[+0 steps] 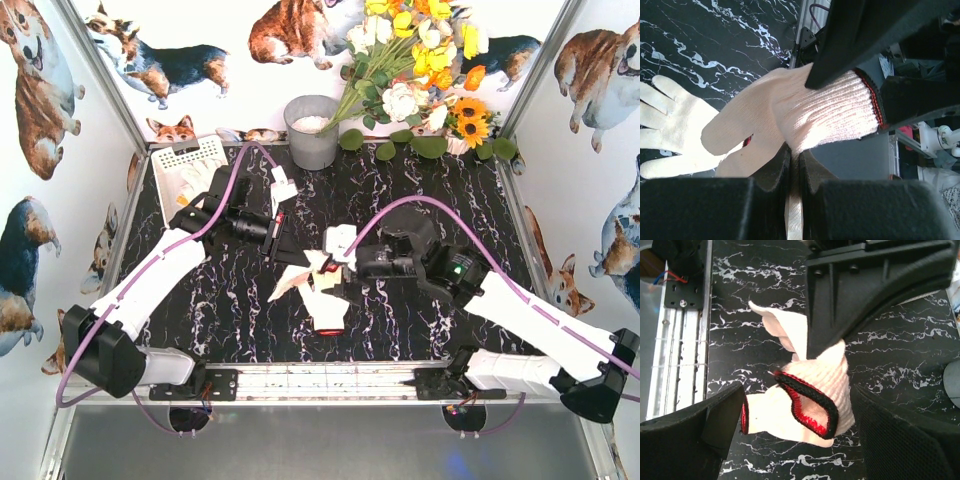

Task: Put the gloves into the storage basket
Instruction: Pair the glove with the glove.

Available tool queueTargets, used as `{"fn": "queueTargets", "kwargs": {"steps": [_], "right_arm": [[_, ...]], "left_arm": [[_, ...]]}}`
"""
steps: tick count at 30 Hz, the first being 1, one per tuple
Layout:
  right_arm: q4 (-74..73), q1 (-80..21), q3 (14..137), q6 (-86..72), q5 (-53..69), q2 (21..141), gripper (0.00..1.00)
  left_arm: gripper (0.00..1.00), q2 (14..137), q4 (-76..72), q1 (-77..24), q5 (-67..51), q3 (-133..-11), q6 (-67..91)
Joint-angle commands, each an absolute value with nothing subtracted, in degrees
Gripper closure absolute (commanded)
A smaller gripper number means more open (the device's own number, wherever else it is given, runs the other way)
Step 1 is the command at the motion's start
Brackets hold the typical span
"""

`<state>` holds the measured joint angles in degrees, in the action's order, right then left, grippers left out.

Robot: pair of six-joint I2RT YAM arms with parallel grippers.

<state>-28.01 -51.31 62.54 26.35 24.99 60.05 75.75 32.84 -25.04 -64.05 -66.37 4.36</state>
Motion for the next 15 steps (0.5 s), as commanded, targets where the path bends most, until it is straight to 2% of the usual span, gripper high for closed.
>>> {"fn": "queueTargets", "kwargs": {"steps": [1, 6, 12, 13, 15], "right_arm": [[-32.19, -54.55, 67.02, 31.03, 21.66, 61.28, 0.11], [-31.95, -56.35, 66.42, 34.32, 16.77, 62.26, 0.12], [-23.35, -58.39, 63.43, 37.30, 9.21, 62.64, 0.17], [-22.54, -58.44, 63.34, 37.23, 9.34, 62.85, 0.22], [-22.43, -58.45, 63.77, 36.85, 9.53, 63.63, 0.37]], "left_arm": [[1.00, 76.07, 32.08, -24.52, -65.25, -66.73, 4.87], [1.00, 76.20, 32.32, -24.55, -66.18, -67.06, 5.01], [1.00, 76.60, 38.04, -24.58, -68.89, -67.66, 0.94], [1.00, 76.71, 39.82, -24.54, -69.06, -67.93, -0.21], [1.00, 76.62, 41.51, -24.53, -69.15, -68.18, -1.41]]}}
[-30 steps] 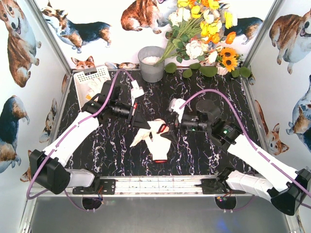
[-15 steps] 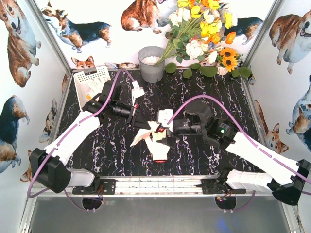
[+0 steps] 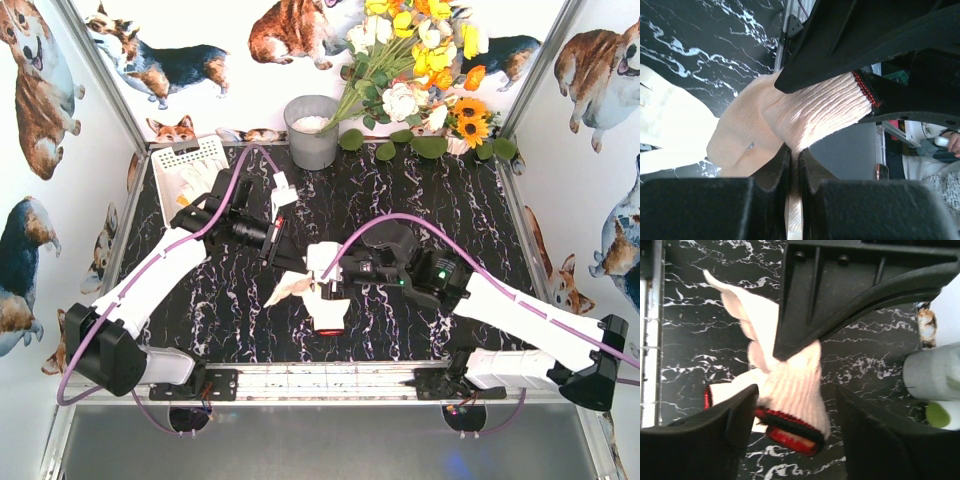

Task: Put the gloves into the storage basket
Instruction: Pair the glove with the glove.

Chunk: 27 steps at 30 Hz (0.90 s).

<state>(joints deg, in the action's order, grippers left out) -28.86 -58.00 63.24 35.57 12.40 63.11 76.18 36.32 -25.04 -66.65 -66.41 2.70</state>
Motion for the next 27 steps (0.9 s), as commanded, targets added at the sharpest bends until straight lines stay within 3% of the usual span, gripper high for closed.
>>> {"fn": "queueTargets", "kwargs": {"steps": [1, 3, 4, 5, 6, 8, 10, 15, 21, 27], "right_arm": [[-22.60, -58.52, 64.14, 36.41, 9.23, 63.71, 0.45], [-23.18, -58.69, 64.77, 35.40, 8.24, 63.72, 0.60], [-23.46, -58.71, 65.02, 34.81, 7.92, 64.51, 0.72], [-23.66, -58.71, 65.16, 33.81, 7.46, 65.20, 0.92], [-23.88, -58.70, 65.33, 32.56, 7.01, 65.47, 1.00], [-24.76, -58.71, 65.84, 28.88, 6.08, 65.76, 1.00], [-25.46, -58.71, 66.15, 23.71, 3.47, 66.14, 1.00], [-27.19, -56.68, 65.01, 7.03, -1.02, 67.47, 1.00], [-32.10, -46.40, 65.01, -18.13, 4.84, 71.41, 1.00], [-34.94, -34.38, 63.92, -43.16, 11.05, 73.34, 1.00]], "left_arm": [[1.00, 76.31, 41.52, -24.52, -69.12, -68.00, -1.43], [1.00, 76.05, 41.00, -24.60, -68.76, -67.72, -0.92], [1.00, 75.91, 40.50, -24.55, -68.67, -67.56, -0.51], [1.00, 75.81, 39.64, -24.52, -68.46, -67.33, -0.04], [1.00, 75.66, 38.55, -24.57, -67.92, -67.06, 0.63], [0.75, 75.04, 37.02, -24.40, -64.40, -67.01, 1.81], [0.57, 73.66, 35.19, -24.01, -59.39, -67.25, 2.99], [0.34, 68.45, 30.26, -18.75, -40.96, -66.22, 6.51], [0.21, 62.54, 24.49, -11.02, -23.49, -61.60, 10.78], [0.19, 60.70, 23.47, -9.58, -17.26, -59.81, 8.42]]}}
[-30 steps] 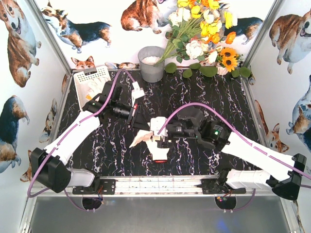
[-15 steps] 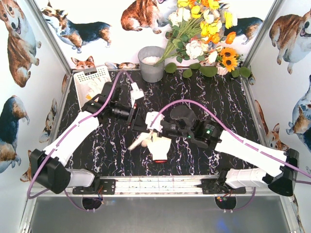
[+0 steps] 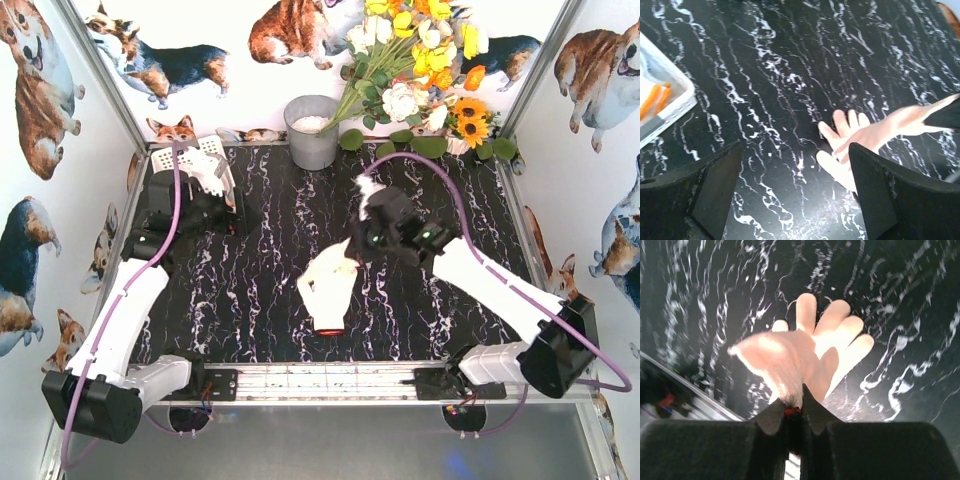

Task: Put the gloves into the storage basket
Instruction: Pair the glove with the glove.

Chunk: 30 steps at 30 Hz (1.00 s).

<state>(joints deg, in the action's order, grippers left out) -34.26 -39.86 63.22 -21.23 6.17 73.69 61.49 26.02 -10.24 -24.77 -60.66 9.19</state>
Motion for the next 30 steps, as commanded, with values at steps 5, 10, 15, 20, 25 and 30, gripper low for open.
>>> {"fn": "queueTargets", "kwargs": {"steps": [5, 10, 15, 20, 25, 30], "right_arm": [[-37.24, -25.47, 59.16, -62.84, 15.34, 72.11, 1.00], [-27.76, -22.94, 50.21, -79.25, 15.79, 67.45, 1.00], [-21.29, -23.01, 46.42, -92.44, 12.46, 64.82, 1.00], [-33.46, -23.03, 53.40, -95.70, 10.36, 65.28, 1.00], [-36.33, -23.05, 55.35, -99.50, 10.21, 64.44, 1.00], [-31.71, -23.03, 52.66, -103.03, 11.87, 61.96, 1.00]], "left_arm": [[0.17, 59.35, 22.08, -9.64, -15.23, -57.66, 6.03], [0.23, 57.13, 14.96, -10.09, -23.60, -52.77, 7.76], [0.25, 53.70, 0.57, -20.31, -25.65, -44.41, 12.80], [0.24, 54.98, -3.90, -36.35, -11.99, -41.51, 8.91], [0.23, 61.64, -9.08, -46.31, -5.62, -43.73, 5.61], [0.22, 69.25, -11.05, -52.61, -0.92, -48.65, 0.80]]}}
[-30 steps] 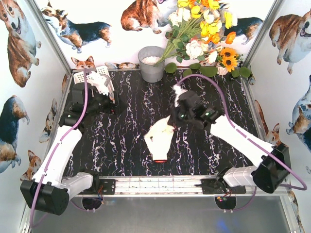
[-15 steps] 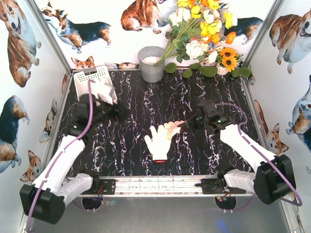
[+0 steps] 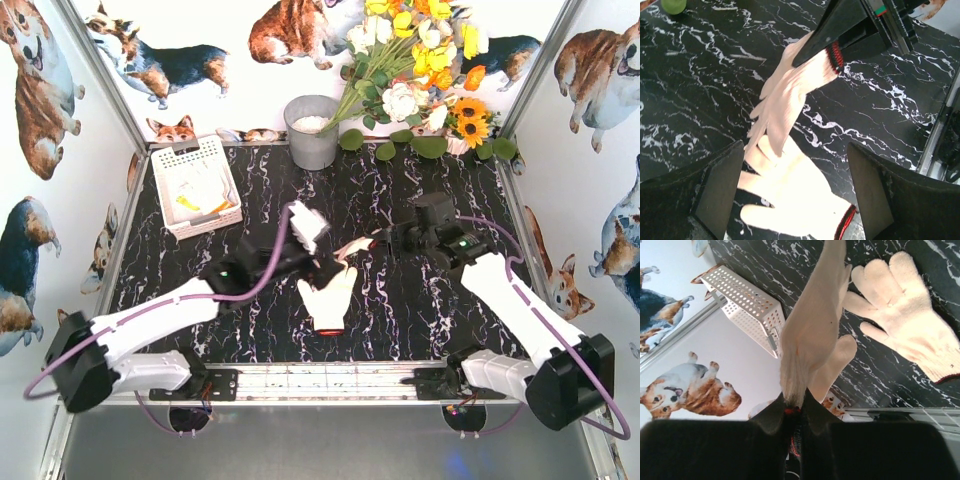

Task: Put the gloves into the storage basket
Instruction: Pair the glove with the glove.

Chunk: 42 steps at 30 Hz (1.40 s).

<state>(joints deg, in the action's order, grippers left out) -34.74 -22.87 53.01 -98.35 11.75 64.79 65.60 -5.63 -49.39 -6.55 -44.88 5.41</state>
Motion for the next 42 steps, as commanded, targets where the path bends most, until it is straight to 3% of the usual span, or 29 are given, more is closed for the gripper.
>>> {"fn": "queueTargets", "kwargs": {"steps": [1, 8, 11, 14, 17, 19, 20, 24, 26, 28, 30, 32, 36, 42], "right_arm": [[-31.35, -23.04, 52.38, -103.23, 12.28, 61.76, 1.00], [-29.94, -22.94, 51.02, -104.03, 13.21, 60.25, 1.00], [-29.71, -22.94, 50.82, -103.91, 13.30, 59.76, 1.00], [-29.59, -22.90, 50.28, -104.08, 13.82, 59.36, 1.00], [-29.40, -22.57, 49.10, -104.94, 13.99, 58.46, 1.00], [-29.08, -22.25, 48.07, -105.41, 13.47, 57.53, 1.00], [-28.88, -21.90, 47.61, -105.47, 13.08, 56.87, 1.00], [-26.50, -20.98, 45.70, -103.28, 9.70, 54.23, 1.00], [-24.96, -20.84, 45.00, -100.33, 7.04, 52.68, 0.80], [-24.42, -20.79, 44.94, -94.63, 4.37, 51.09, 0.50], [-25.34, -20.74, 45.79, -88.77, 1.34, 49.60, 0.35], [-26.58, -20.26, 47.56, -80.87, -0.04, 48.36, 0.27], [-23.34, -20.13, 51.18, -58.50, 3.75, 47.53, 0.21], [-17.51, -20.82, 56.46, -18.95, 33.47, 51.79, 0.11]], "left_arm": [[0.22, 70.64, -11.71, -52.95, -0.87, -49.33, 0.44], [0.19, 78.92, -13.82, -54.80, -2.89, -53.97, -2.31], [0.23, 82.86, -14.29, -55.17, -0.52, -55.77, -2.95], [0.40, 86.20, -12.34, -55.20, 3.03, -59.73, -3.14], [0.76, 88.03, -12.70, -55.20, 2.98, -62.19, -3.49], [0.93, 88.34, -13.21, -55.20, 2.47, -62.42, -3.43], [0.99, 88.16, -13.71, -55.17, 1.82, -62.00, -3.33], [1.00, 85.78, -14.64, -55.13, -0.86, -59.42, -2.01], [1.00, 83.98, -13.90, -54.73, -1.11, -58.26, -0.93], [1.00, 82.29, -12.44, -52.91, -3.04, -57.58, 0.65], [1.00, 81.32, -9.46, -49.33, -8.23, -57.92, 3.46], [1.00, 80.69, -6.70, -45.22, -15.23, -58.69, 5.81], [1.00, 79.45, -1.75, -38.26, -29.46, -60.47, 7.72], [1.00, 78.95, 8.57, -33.09, -41.19, -64.96, 5.51]]}}
